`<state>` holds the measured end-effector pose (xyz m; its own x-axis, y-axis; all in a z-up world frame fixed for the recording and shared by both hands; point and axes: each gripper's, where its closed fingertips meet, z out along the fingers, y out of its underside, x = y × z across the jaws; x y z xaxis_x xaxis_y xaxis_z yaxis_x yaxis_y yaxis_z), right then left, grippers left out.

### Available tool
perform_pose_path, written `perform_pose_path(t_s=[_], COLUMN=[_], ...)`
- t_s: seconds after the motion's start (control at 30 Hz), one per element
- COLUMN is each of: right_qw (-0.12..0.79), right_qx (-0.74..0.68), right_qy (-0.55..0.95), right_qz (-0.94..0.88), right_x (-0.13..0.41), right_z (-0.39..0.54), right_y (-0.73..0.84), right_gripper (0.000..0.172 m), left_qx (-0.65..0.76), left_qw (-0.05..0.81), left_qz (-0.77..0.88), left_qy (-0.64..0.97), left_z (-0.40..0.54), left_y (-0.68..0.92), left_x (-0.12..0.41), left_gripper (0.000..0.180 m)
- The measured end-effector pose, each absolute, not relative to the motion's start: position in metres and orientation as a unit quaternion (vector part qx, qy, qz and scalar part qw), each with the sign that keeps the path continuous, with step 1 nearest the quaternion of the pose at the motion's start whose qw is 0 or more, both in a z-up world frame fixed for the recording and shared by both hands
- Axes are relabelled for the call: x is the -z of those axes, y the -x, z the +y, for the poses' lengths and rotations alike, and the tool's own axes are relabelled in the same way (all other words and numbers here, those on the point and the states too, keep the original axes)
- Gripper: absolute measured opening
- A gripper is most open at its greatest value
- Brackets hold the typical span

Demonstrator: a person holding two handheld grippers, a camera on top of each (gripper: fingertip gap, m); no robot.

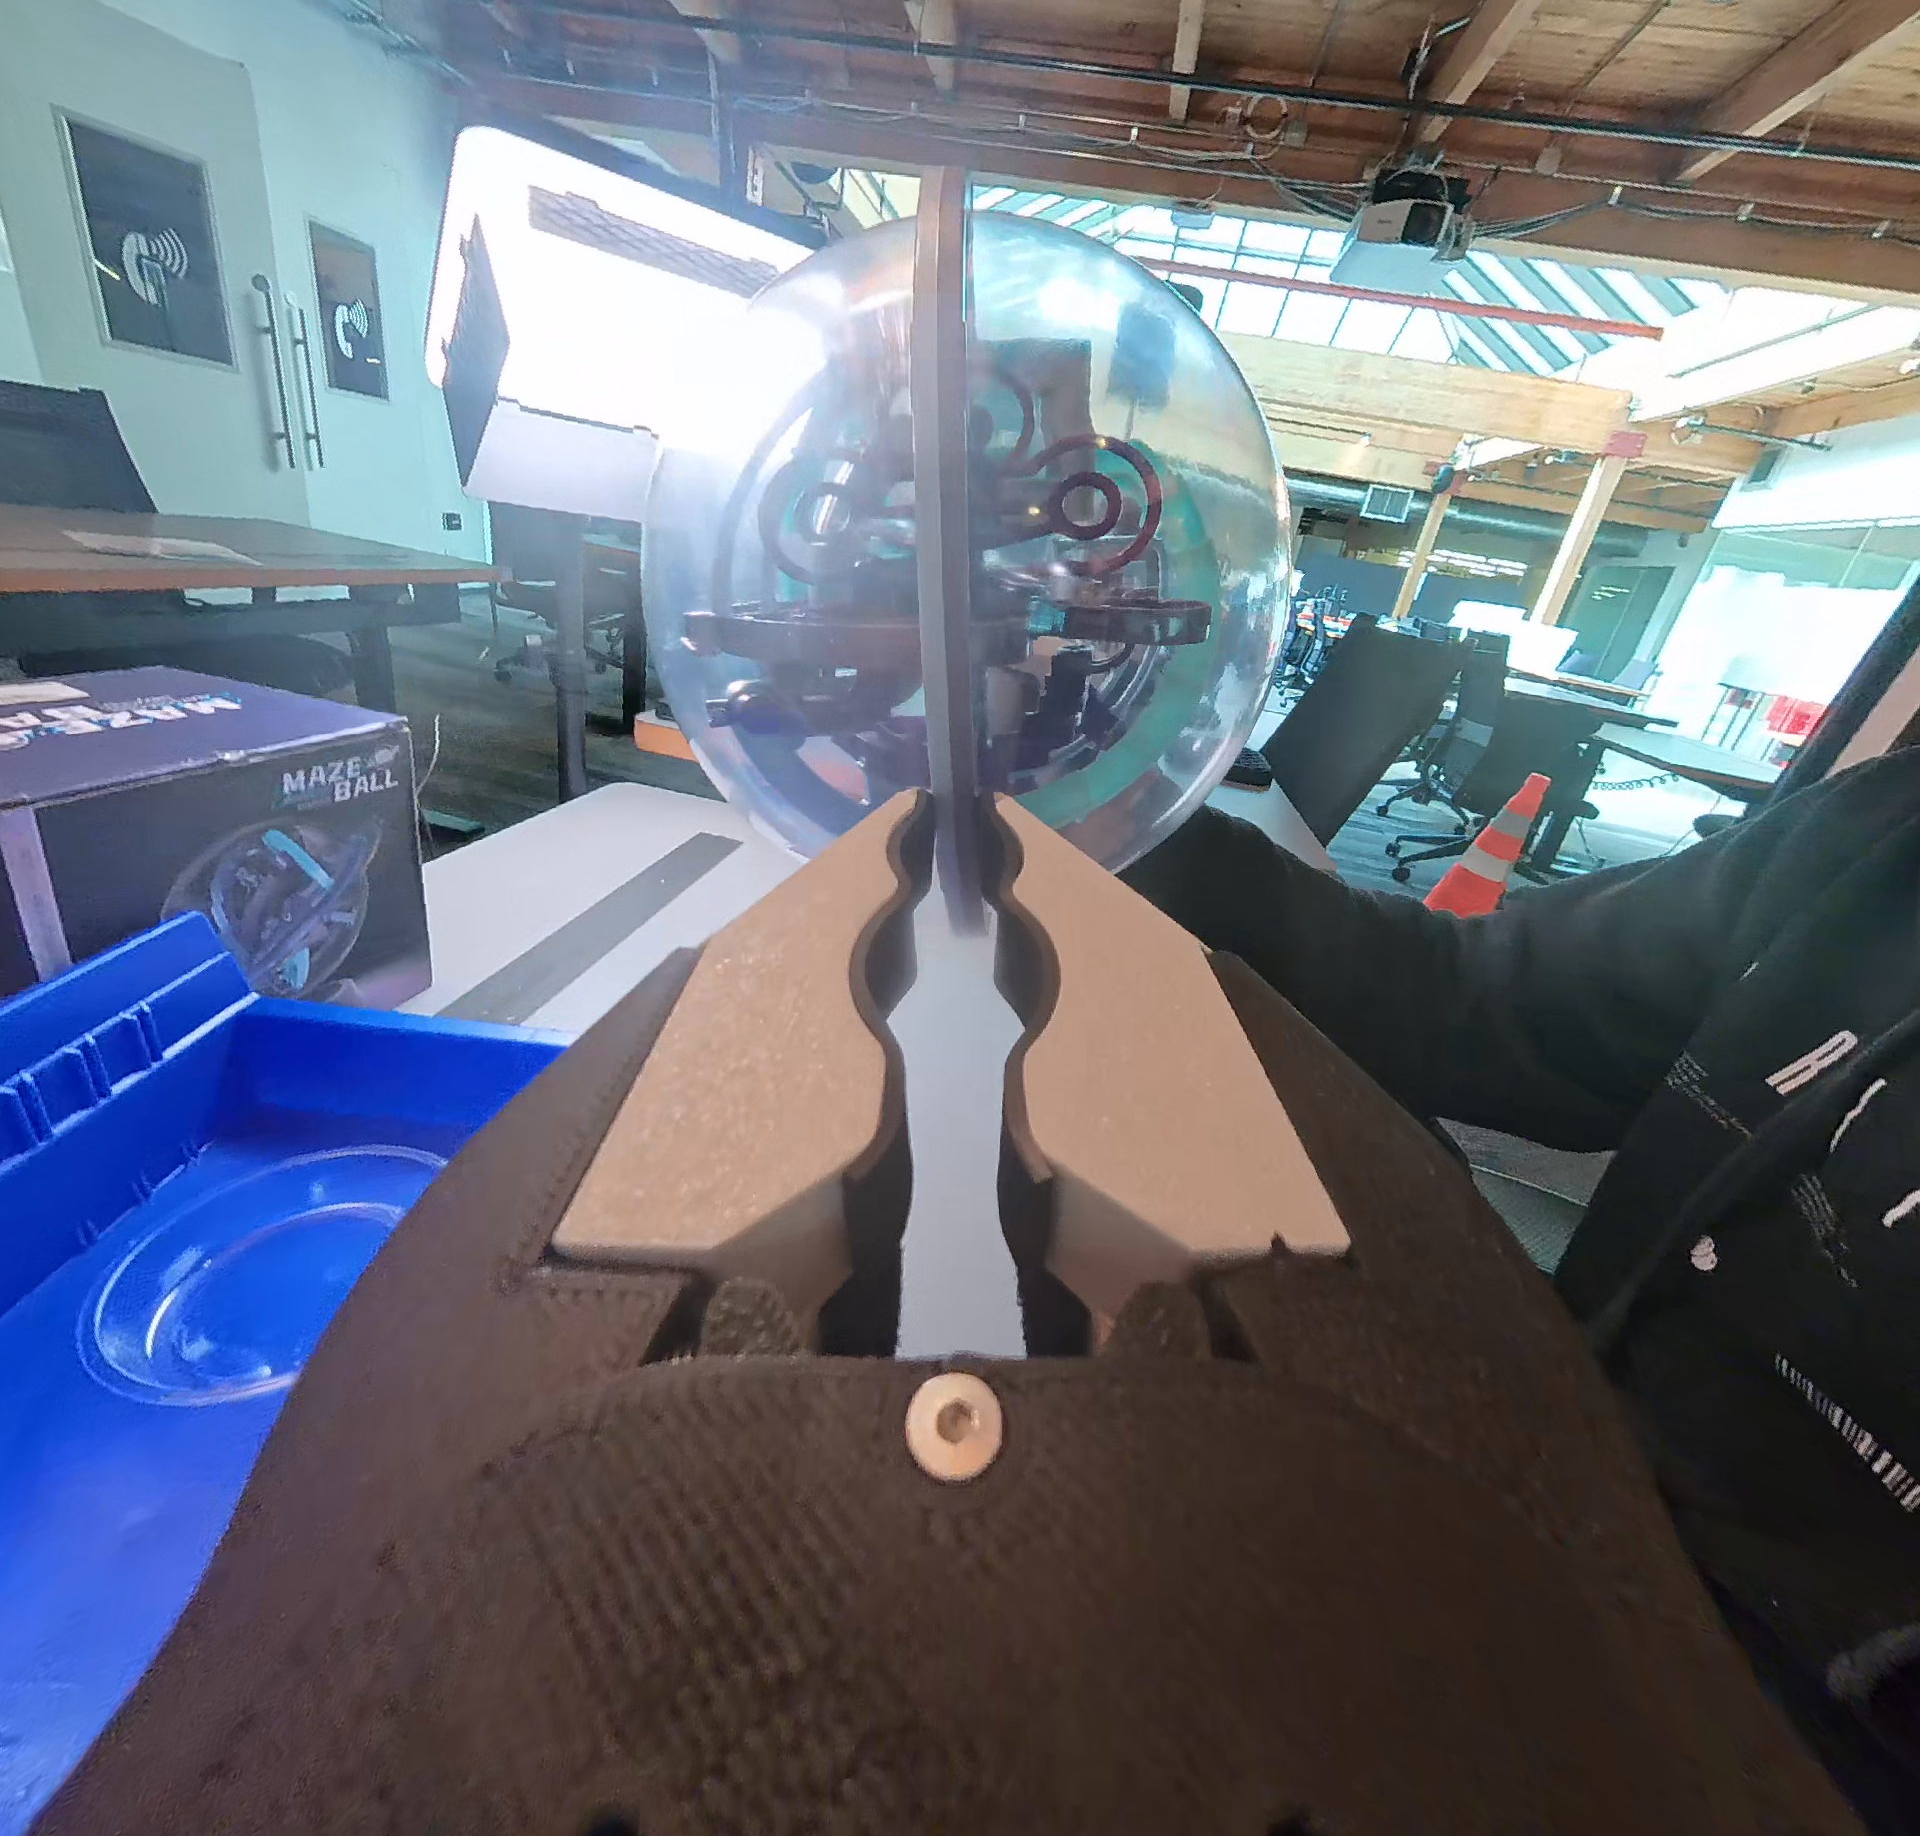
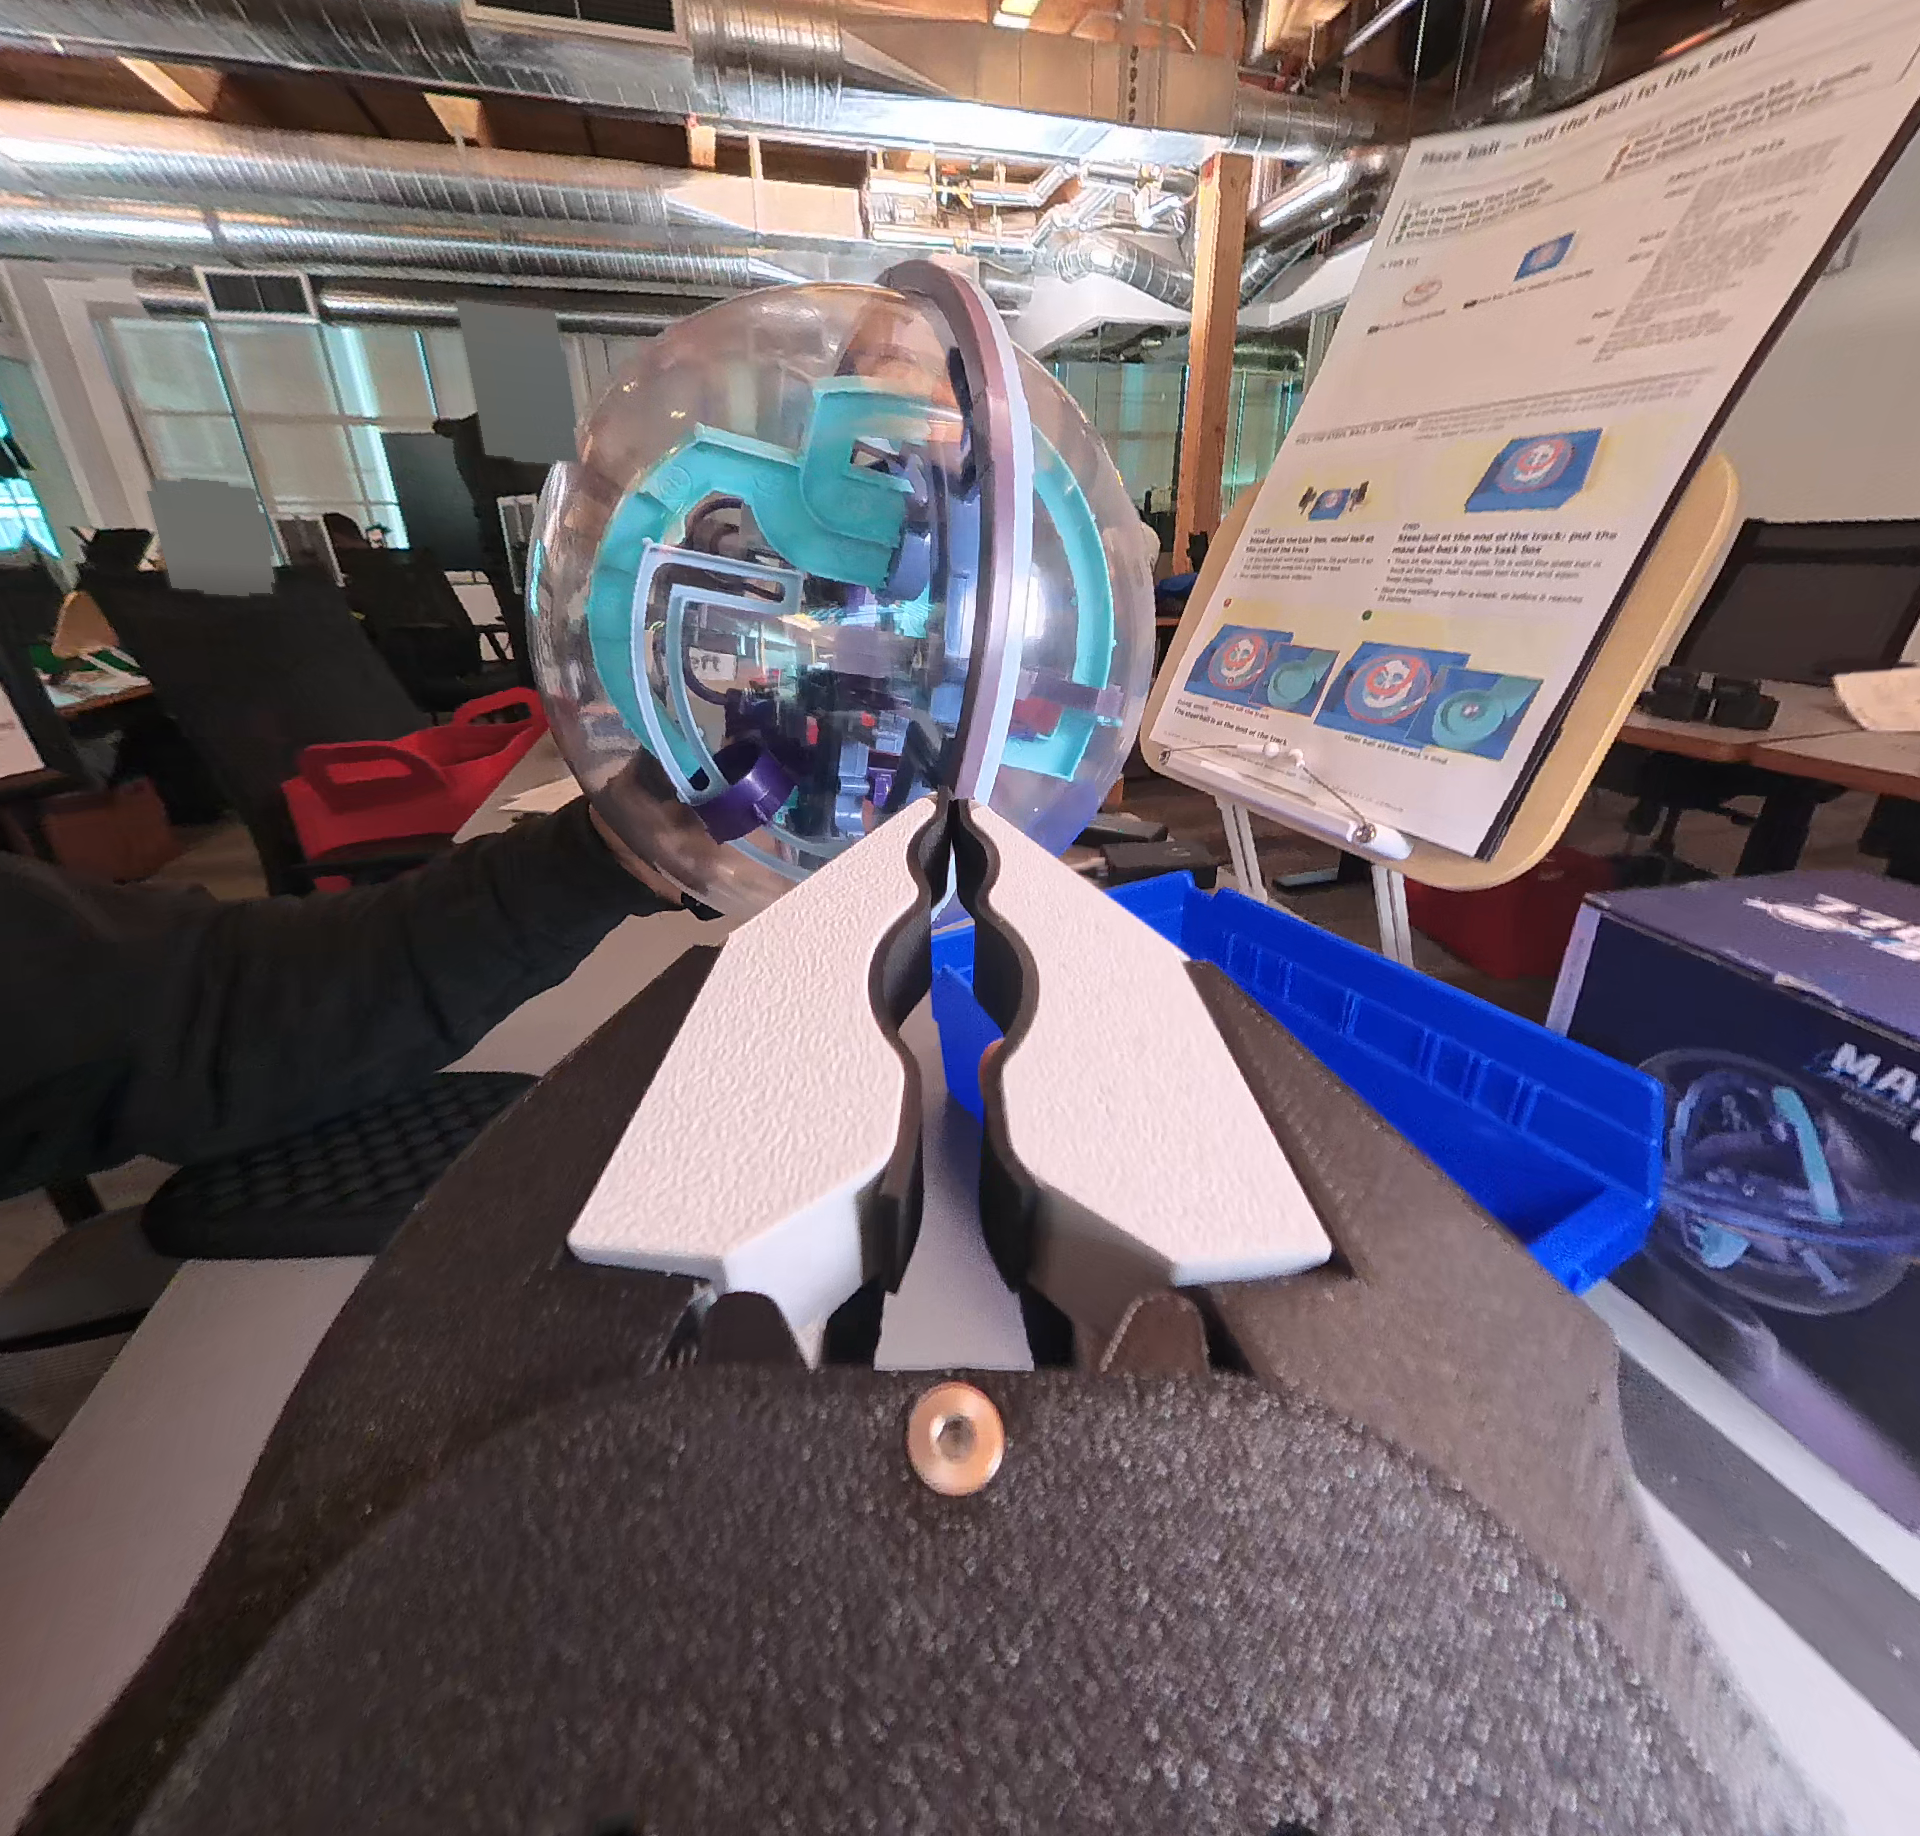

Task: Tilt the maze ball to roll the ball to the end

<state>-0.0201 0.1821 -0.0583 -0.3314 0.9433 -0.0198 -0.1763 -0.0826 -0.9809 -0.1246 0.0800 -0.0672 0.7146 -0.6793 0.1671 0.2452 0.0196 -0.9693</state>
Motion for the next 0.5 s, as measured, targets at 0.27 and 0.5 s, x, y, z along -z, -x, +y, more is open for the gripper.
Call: perform_pose_path(t_s=[0.27, 0.5], right_qw=[0.407, 0.379], right_qx=[-0.641, -0.642], right_qy=[0.409, 0.434], right_qz=[-0.507, -0.506], right_x=[0.098, 0.131], right_z=[0.175, 0.166], right_y=[0.010, 0.000], right_gripper=[0.000, 0.000], left_qx=[0.362, 0.379], left_qw=[0.667, 0.647], left_qz=[0.152, 0.137], left_qy=[0.634, 0.647], left_z=[0.075, 0.070], left_y=[0.116, 0.109], left_x=[0.101, 0.130], left_gripper=[0.006, 0.007])
